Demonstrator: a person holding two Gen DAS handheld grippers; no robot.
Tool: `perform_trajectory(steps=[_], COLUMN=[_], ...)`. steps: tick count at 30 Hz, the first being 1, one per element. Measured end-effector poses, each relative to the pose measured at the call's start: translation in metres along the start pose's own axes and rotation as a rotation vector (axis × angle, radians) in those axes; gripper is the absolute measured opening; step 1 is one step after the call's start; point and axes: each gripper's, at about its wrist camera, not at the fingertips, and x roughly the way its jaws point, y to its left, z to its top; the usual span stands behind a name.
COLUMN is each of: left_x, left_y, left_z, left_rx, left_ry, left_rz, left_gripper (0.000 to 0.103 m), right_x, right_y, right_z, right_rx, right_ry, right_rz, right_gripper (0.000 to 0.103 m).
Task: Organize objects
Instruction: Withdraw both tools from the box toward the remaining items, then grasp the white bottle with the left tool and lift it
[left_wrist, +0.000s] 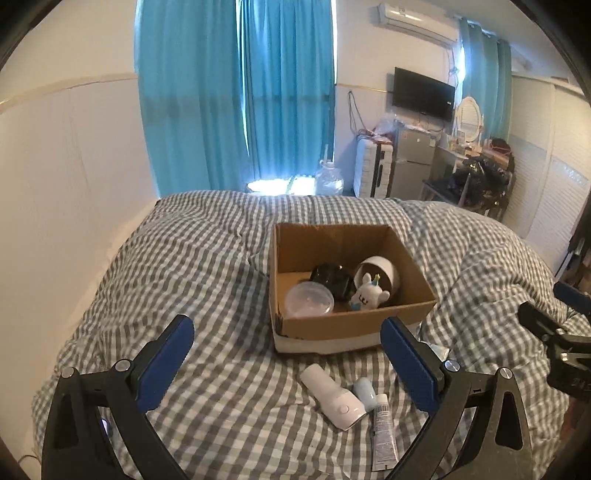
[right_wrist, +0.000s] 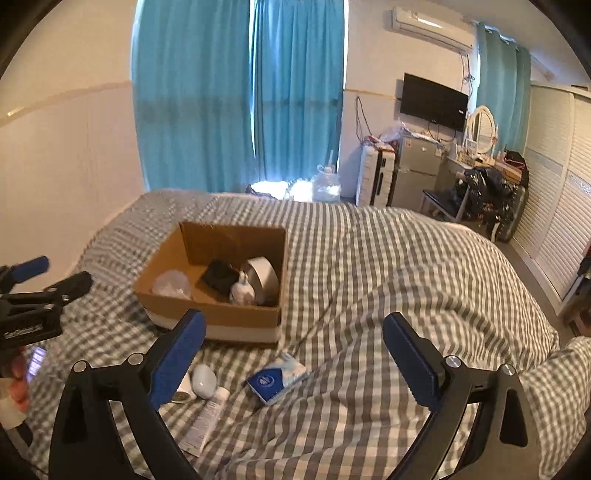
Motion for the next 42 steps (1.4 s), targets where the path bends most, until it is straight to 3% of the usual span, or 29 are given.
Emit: perform_trajectory(steps=[5, 10, 20, 25, 32, 36, 40, 42], left_x=[0.025, 0.050, 0.087, 0.106, 0.130, 0.139, 0.147, 0.152], left_y=[-0.006, -0.012, -0.020, -0.023, -0.023, -0.035, -0.046, -0.047], left_z=[-0.024, -0.043, -0.079, -0.090, -0.088, -0.092, -0.098, -0.100], left_rx=[-0.005, -0.039, 0.006, 0.017, -0.022, 0.017, 0.030, 0.018], left_ry=[0.065, 0.165, 0.302, 0.349, 0.348, 0.364, 0.405, 0.423], left_rz=[0.029, -0.001, -0.016, -0.008, 0.016, 0.007, -0.061, -0.097], left_gripper=[0.103, 0.103, 0.103, 0.103, 0.101, 0.096, 0.083, 0.071], right_x=[0.030, 0.051, 0.082, 0.091, 0.100, 0.103, 0.105, 0.105], right_y=[0.002, 0.002, 0.004, 0.003, 0.002, 0.002, 0.000, 0.000], right_z=[-0.021, -0.035, -0.062, -0.068, -0.074, -0.076, -0.077, -0.077], right_rx=[0.007, -0.015, -0.019, -0.011, 0.004, 0.006, 0.016, 0.018], right_ry=[0.058, 0.097, 0.183, 0.207, 0.236, 0.244, 0.250, 0.251], right_rz=[0.013, -0.013, -0.006, 0.004, 0.014, 0.017, 0.019, 0.021], right_gripper=[0.097, 0.097, 0.097, 0.097, 0.097, 0.097, 0.097, 0.097])
